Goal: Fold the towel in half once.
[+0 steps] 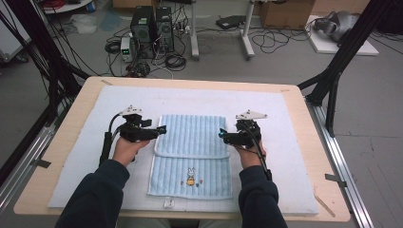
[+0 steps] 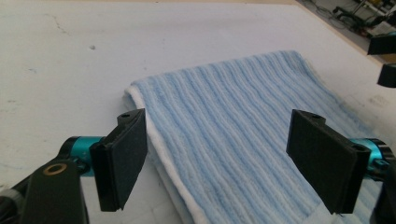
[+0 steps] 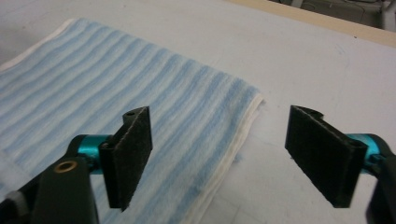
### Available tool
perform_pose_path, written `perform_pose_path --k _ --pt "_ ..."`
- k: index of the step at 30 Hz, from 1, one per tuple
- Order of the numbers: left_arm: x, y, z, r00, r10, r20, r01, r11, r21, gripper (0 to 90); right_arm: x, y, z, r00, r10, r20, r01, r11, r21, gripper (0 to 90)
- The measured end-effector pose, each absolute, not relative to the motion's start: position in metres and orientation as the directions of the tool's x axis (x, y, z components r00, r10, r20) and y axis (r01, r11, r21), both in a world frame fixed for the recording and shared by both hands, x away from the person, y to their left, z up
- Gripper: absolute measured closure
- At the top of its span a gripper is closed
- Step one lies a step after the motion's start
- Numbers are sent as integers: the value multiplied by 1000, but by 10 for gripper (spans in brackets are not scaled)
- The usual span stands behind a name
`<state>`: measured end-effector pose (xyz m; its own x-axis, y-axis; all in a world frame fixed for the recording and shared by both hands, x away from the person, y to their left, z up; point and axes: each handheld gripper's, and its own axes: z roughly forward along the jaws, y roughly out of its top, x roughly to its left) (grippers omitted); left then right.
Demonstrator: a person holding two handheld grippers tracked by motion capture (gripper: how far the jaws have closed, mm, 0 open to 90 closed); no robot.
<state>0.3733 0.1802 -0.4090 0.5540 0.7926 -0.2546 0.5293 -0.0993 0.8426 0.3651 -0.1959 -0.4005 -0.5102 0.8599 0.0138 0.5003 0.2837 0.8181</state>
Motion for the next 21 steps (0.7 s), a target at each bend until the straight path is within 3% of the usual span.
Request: perform_pose_path --k 4,8,12,21 --pt "362 184 -411 569 782 -253 518 -102 849 338 351 -201 -403 -509 861 3 490 286 823 235" --pt "354 185 -417 574 782 -242 524 -124 843 362 339 -209 -409 -506 862 31 512 271 815 447" --pt "345 185 -426 567 788 -240 539 -134 832 368 327 -212 -418 -522 851 46 523 277 806 523" --pt "333 188 -437 576 778 -251 540 -132 832 430 311 -207 -430 -549 833 62 529 289 798 497"
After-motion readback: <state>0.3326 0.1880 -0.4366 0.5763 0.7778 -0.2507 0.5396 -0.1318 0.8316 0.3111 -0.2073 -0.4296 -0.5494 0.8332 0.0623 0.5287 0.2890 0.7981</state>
